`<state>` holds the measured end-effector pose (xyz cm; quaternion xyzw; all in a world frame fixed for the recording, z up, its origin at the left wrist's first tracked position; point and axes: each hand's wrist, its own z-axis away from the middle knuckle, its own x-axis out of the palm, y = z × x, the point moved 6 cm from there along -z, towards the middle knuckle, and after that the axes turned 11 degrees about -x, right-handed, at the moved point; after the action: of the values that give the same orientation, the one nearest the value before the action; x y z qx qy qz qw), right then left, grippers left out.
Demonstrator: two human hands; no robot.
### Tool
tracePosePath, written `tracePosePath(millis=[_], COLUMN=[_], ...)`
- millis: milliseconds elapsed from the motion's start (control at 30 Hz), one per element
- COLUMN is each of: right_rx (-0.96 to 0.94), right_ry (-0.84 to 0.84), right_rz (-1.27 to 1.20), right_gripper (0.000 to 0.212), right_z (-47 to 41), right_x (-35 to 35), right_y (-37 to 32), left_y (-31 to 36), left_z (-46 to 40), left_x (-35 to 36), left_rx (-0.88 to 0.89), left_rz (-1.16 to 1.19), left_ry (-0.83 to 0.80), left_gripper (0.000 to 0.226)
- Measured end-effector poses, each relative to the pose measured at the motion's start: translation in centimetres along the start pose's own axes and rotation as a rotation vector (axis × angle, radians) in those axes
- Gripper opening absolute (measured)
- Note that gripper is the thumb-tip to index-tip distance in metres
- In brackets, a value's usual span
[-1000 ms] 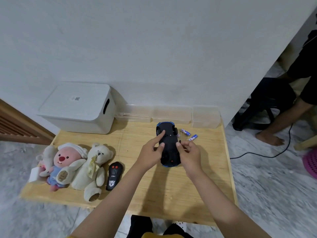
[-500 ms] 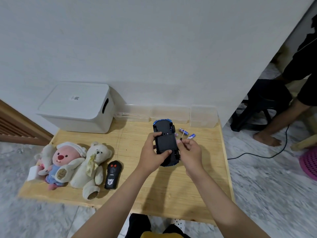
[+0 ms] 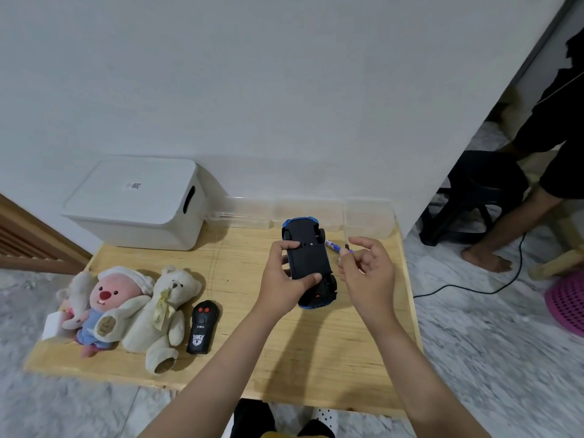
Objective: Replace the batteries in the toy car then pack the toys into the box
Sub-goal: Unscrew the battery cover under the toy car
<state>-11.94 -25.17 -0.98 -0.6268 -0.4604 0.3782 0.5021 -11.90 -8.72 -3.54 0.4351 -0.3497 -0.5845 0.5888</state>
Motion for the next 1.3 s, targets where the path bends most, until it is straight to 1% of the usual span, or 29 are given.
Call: tracePosePath(millis=[267, 533, 733, 867, 1067, 1300], right_rx=[-0.004, -0.181, -0.312, -0.393, -0.433, -0.46], right_ry=[0.033, 0.045, 0.073, 0.056, 0.038, 0.024], right_rz=[-0.191, -0.092, -0.029, -0.005, 0.031, 0.058], right_gripper=[0.012, 0.016, 0.016, 0.02, 0.023, 0.019], right_z=[-0.4, -0.6, -0.6, -0.8, -1.2, -1.5], right_x=[-0.1, 0.1, 0.1, 0.1, 0.2, 0.4], right_y=[-1.6, -2.8, -3.4, -4.0, -4.0, -4.1], left_y=[1.8, 4.1, 4.8, 5.1, 5.2, 5.4], left_z=[0.6, 1.7, 1.8, 1.8, 1.5, 1.3], left_x=[1.0, 1.5, 1.8, 2.1, 2.1, 2.1], left_rx=[0.039, 0.17, 0.172, 0.155, 0.132, 0.124], left_rz=[0.078, 0.074, 0.109, 0.117, 0.119, 0.113], left_ry=[0.016, -0.008, -0.022, -0.035, -0.019, -0.003], left_gripper=[0.057, 0.061, 0.057, 0.056, 0.058, 0.058])
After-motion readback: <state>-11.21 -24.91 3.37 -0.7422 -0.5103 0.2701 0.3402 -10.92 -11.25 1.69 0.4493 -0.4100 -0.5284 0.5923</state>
